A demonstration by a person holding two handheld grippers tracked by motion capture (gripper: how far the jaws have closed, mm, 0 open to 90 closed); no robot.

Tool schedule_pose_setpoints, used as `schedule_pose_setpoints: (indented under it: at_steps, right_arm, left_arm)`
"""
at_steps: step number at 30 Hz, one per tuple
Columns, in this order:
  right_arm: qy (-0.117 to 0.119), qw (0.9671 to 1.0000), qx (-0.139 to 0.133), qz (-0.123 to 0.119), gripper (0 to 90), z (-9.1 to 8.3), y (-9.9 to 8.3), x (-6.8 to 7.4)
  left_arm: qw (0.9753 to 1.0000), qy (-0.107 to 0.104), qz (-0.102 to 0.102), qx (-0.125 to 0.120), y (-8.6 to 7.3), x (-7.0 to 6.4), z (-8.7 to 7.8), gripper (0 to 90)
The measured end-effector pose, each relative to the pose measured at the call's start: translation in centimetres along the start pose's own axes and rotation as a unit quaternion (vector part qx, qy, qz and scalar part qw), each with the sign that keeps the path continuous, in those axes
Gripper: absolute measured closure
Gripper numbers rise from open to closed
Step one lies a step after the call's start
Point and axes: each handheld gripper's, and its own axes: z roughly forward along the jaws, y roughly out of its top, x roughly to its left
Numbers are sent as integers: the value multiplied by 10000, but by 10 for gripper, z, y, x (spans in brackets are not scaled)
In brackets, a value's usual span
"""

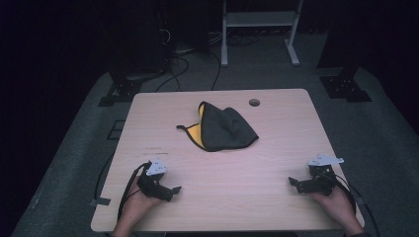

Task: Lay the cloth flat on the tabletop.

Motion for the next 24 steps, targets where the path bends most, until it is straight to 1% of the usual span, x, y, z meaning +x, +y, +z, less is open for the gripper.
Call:
schedule_pose_setpoints:
  at_steps: [10,13,17,22,23,24]
  right_arm:
    - [-17,10000,-3,27,14,0,0,1]
    - [-7,10000,59,26,18,-2,0,1]
    - [66,9999,125,-25,136,-6,3,0]
    - [96,9998,85,-127,134,-6,11,4]
    - [96,9998,85,-127,134,-6,11,4]
    - [132,9998,27,-109,134,-6,15,5]
  left_arm:
    - [10000,1,0,3,0,0,0,0]
    - [10000,1,1,0,0,0,0,0]
    - [10000,3,-2,5,0,0,0,0]
    - [10000,5,-5,3,0,0,0,0]
    - [10000,5,-5,3,0,0,0,0]
    - [10000,4,-9,-1,0,0,0,0]
